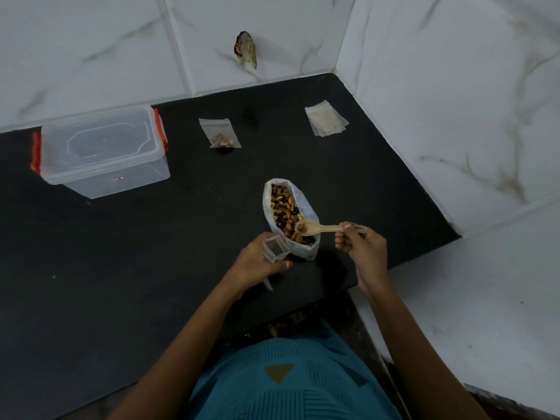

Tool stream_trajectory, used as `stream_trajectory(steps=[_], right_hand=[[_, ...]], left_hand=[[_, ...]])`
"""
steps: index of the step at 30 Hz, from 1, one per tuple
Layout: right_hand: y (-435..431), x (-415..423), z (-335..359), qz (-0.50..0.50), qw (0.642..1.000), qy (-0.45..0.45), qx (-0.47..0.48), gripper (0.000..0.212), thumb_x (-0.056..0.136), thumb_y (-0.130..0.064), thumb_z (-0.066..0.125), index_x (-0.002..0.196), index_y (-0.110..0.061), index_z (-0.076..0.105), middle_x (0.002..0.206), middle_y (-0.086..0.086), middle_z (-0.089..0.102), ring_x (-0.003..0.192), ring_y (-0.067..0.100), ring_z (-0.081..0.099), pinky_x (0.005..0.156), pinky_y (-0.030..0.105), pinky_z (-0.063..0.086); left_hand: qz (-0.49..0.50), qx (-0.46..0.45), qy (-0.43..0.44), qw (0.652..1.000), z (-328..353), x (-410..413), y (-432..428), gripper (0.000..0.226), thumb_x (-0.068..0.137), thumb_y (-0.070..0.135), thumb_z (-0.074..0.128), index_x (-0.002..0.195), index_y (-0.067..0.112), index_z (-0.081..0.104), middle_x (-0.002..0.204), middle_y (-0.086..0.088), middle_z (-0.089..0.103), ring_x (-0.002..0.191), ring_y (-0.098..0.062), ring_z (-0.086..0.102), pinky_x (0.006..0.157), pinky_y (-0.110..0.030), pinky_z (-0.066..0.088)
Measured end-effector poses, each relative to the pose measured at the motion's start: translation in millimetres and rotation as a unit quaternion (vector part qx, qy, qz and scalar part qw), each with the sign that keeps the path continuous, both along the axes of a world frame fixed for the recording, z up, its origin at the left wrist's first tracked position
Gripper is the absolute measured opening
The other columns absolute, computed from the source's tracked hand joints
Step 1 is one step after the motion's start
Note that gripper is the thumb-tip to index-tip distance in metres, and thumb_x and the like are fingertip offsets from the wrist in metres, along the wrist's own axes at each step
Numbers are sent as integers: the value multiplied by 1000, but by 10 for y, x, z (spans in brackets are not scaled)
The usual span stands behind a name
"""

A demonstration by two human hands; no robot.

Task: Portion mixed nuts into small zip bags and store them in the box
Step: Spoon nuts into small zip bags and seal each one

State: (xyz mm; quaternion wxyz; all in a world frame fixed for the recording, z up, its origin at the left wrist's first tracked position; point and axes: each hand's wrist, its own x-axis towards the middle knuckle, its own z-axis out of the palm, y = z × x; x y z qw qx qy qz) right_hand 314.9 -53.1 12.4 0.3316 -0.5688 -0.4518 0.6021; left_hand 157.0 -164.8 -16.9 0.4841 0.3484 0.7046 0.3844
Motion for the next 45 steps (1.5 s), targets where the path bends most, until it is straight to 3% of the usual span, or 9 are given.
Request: stream_trajectory(steps=[4, 7, 10, 15, 19, 24, 32, 39, 45], right_hand=[[-15, 8, -16, 48, 995, -65, 52, 12, 91, -10, 53, 94, -6, 65, 72, 0, 62, 64, 7, 59, 61, 16, 50], [-57, 41, 23, 214, 934, -173, 230, 13, 90, -5, 54, 99, -5, 63, 81, -6, 60, 69, 2, 56, 65, 8, 47], [-80, 39, 11, 286, 887, -218, 289, 17, 90, -4, 53, 104, -3, 63, 91, -3, 58, 78, 3, 55, 70, 7, 43], [-47, -28, -28, 191, 955, -140, 176, 11, 91, -5, 52, 93, -7, 63, 70, -3, 60, 57, -4, 57, 58, 9, 47], [-14, -26, -79, 100, 989, -66, 85, 11, 91, -5, 53, 90, -4, 64, 67, 3, 61, 53, 0, 58, 55, 13, 49], [-31, 30, -50, 99, 991, -31, 79, 10, 90, -4, 54, 89, -5, 64, 69, 5, 61, 54, 1, 59, 55, 13, 49], [-106, 9, -85, 162, 975, -74, 130, 14, 90, -5, 53, 87, -15, 62, 69, 1, 61, 57, -1, 58, 59, 13, 49], [-62, 39, -53, 46, 998, 34, -29, 14, 92, -7, 50, 94, -2, 63, 72, 5, 59, 65, 10, 56, 60, 18, 50], [-51, 23, 14, -2, 996, 74, -48, 13, 92, -4, 50, 87, -3, 62, 71, 7, 57, 62, 10, 55, 55, 15, 50]], left_hand=[[3, -6, -5, 1000, 4, -8, 5, 47, 77, 16, 72, 113, 30, 46, 110, 10, 52, 109, -8, 51, 84, -21, 42], [2, -5, -8, 1000, 1, -11, 1, 48, 77, 15, 72, 113, 30, 45, 110, 11, 51, 109, -8, 49, 81, -18, 41], [2, -6, -10, 1000, -7, -11, 5, 48, 77, 15, 72, 115, 29, 45, 110, 11, 51, 109, -7, 50, 81, -17, 41], [-8, -2, 1, 1000, -49, -11, 8, 48, 75, 15, 74, 113, 28, 48, 110, 9, 55, 108, -9, 53, 82, -19, 44], [-15, -4, 4, 1000, -69, -25, 11, 49, 74, 16, 75, 115, 27, 50, 112, 6, 57, 107, -10, 54, 86, -23, 45], [-11, -5, -1, 1000, -65, -42, 19, 48, 75, 16, 74, 113, 30, 49, 112, 7, 56, 107, -9, 54, 82, -20, 44], [-8, -1, 1, 1000, -81, -35, 9, 46, 75, 15, 74, 112, 28, 51, 112, 5, 58, 108, -10, 55, 84, -20, 44], [-10, 2, -6, 1000, -34, -41, 4, 46, 77, 16, 72, 114, 30, 49, 111, 9, 55, 108, -7, 52, 80, -17, 43], [0, -4, -16, 1000, -19, -45, -10, 48, 77, 16, 73, 114, 31, 48, 109, 12, 54, 107, -7, 52, 77, -15, 42]])
